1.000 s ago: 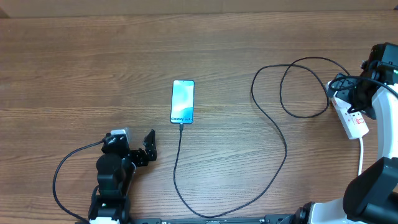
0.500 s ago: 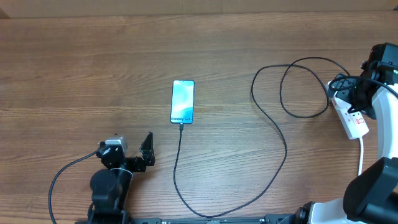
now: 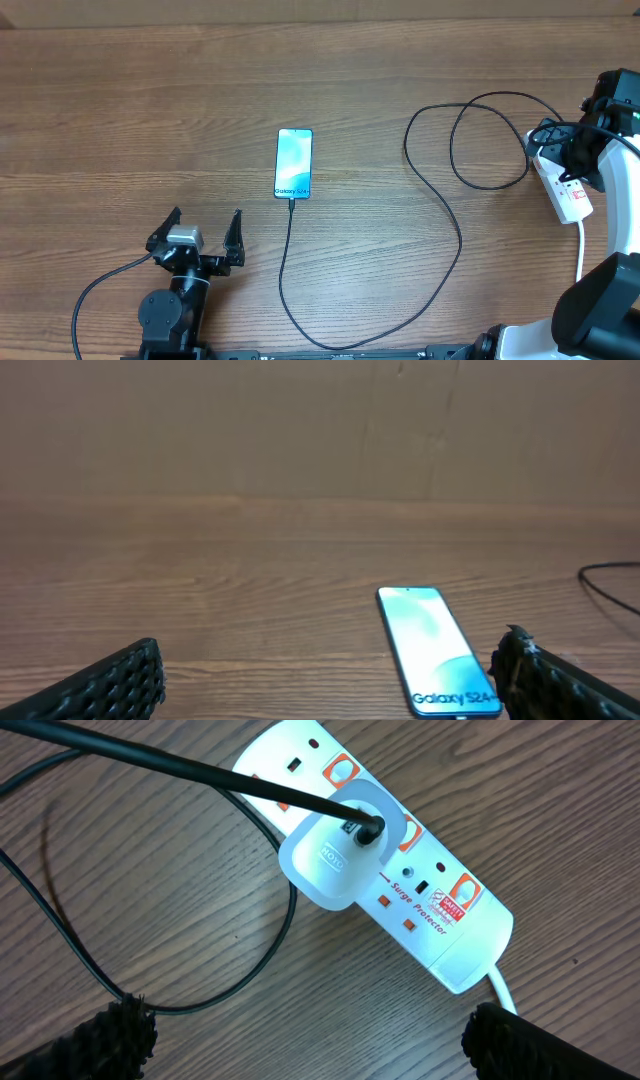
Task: Plug charger to phone and switch on socket
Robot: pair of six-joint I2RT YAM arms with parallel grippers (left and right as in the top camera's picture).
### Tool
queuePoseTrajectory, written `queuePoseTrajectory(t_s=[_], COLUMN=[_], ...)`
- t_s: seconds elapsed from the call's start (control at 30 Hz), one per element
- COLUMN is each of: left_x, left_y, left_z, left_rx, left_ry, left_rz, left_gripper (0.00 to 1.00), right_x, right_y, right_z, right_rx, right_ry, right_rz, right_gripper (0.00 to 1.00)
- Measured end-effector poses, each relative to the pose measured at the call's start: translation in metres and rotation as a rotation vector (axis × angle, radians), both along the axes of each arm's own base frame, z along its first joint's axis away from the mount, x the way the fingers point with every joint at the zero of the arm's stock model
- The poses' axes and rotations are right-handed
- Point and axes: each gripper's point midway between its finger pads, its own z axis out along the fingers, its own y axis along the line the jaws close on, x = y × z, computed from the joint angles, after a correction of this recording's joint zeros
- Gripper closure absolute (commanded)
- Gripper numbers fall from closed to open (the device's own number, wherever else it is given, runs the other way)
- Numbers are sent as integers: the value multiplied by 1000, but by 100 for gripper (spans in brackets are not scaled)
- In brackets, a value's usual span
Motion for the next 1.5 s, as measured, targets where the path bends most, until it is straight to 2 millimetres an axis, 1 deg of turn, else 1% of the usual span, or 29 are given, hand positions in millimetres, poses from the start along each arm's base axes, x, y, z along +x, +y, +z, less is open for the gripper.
queuePoseTrajectory(t_s=[0.4, 1.5], left_x=[0, 0], left_y=[1, 1], left_z=[0, 0], left_rx=[59, 60], left_ry=[-5, -5], left_rz=[3, 3], left_gripper=[0, 0], right_x=[0, 0], right_y=[0, 0], right_z=[0, 0], right_rx=[0, 0], right_ry=[-1, 0], right_rz=[0, 0], right_gripper=[0, 0])
